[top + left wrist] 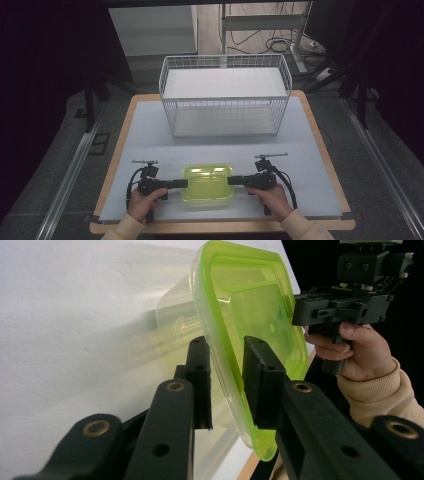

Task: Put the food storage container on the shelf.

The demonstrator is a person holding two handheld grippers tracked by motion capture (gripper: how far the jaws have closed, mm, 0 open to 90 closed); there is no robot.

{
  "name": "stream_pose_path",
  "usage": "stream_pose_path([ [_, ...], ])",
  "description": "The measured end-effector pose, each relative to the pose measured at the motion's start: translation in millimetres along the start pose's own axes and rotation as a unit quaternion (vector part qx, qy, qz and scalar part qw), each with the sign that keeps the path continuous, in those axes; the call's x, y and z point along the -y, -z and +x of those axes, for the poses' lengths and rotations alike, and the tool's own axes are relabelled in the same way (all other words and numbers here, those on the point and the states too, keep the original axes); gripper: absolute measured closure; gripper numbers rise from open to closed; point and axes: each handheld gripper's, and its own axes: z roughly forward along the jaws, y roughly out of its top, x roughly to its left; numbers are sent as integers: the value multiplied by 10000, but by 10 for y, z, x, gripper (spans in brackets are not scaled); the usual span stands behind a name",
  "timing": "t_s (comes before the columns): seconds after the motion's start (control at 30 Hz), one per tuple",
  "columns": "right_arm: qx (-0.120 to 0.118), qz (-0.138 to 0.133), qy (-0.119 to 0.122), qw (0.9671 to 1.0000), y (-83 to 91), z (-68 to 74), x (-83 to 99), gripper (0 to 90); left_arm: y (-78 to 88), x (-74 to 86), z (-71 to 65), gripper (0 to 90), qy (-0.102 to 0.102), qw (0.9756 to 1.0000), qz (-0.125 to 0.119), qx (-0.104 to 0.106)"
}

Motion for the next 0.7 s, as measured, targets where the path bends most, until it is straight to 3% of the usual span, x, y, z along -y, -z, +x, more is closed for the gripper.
stream_pose_path([
  [0.33, -63, -100, 64, 9999, 61, 58, -31, 816, 40, 8, -83, 812, -190, 9997, -85, -117],
  [0.7, -97, -162, 134, 9997, 97, 101, -56, 820, 66, 0, -113, 814, -200, 9997, -149, -45],
])
